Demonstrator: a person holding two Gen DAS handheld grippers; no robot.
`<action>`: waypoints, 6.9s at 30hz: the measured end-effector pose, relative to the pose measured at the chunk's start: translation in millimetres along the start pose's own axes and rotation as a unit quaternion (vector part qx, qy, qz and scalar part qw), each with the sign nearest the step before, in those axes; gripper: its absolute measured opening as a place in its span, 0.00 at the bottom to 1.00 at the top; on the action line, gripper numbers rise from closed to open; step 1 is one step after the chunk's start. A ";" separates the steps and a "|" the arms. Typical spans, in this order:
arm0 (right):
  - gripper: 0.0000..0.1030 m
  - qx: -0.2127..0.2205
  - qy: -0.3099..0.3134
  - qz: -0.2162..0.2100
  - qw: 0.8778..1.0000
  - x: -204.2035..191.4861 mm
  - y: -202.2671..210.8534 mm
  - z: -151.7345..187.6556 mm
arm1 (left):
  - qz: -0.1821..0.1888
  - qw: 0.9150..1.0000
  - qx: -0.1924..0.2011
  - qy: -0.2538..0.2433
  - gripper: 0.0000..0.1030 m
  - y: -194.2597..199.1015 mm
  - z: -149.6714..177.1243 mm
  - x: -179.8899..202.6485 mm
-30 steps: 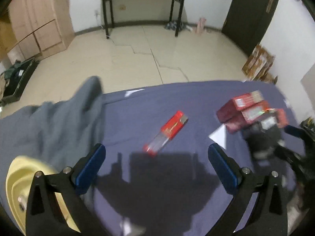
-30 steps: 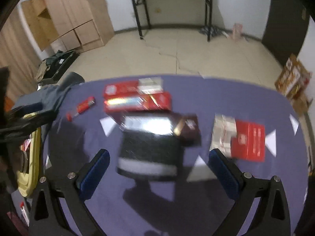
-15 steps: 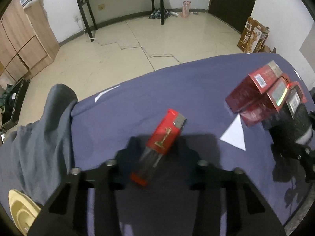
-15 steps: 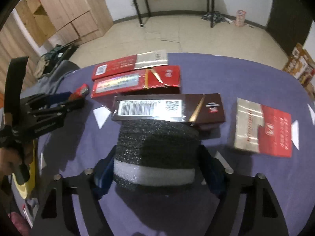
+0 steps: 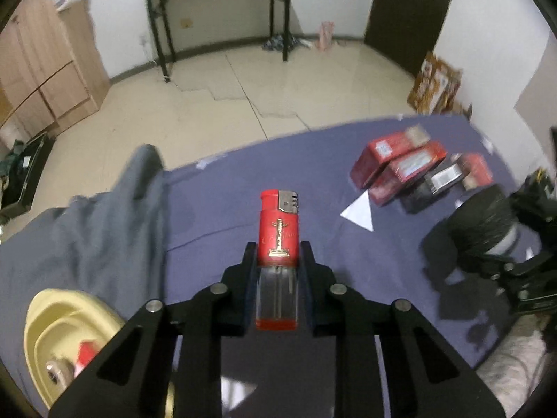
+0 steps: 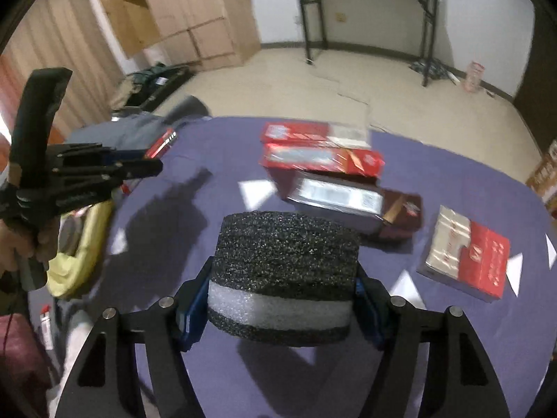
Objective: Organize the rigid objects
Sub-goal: 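Grasp the red lighter with the left gripper while the right grasps the second foam cylinder, then place the lighter in the yellow tray with the left gripper while the right places the foam cylinder, then grasp a red cigarette box with the left gripper while the right grasps the dark barcode box, then drop the red box into the yellow tray with the left gripper while the right drops the dark box, then grasp the red tube with the left gripper while the right grasps the large red box, then drop the red tube into the yellow tray with the left gripper while the right drops the red box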
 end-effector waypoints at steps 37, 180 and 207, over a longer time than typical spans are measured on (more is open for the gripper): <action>0.94 -0.119 0.237 -0.110 0.958 -311.5 -124.7 -114.8 | -0.052 0.969 -0.010 0.240 0.80 58.6 228.9 -230.7; 1.00 0.019 -0.245 0.127 0.961 173.7 -19.7 29.1 | -0.019 0.983 -0.134 0.122 1.00 -53.6 -148.1 111.9; 0.87 0.015 0.217 -0.118 0.969 -166.5 -21.2 -48.4 | -0.181 0.950 -0.002 0.254 0.88 133.6 106.4 -201.9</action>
Point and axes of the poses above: each gripper's, at about its wrist camera, not at the fingertips, and y roughly against the way its jaws point, x to its right, z to its underside, the point moved 1 cm from there along -y, roughly the way its jaws point, and after that the axes turned 9 degrees about -x, right-handed, at the moved point
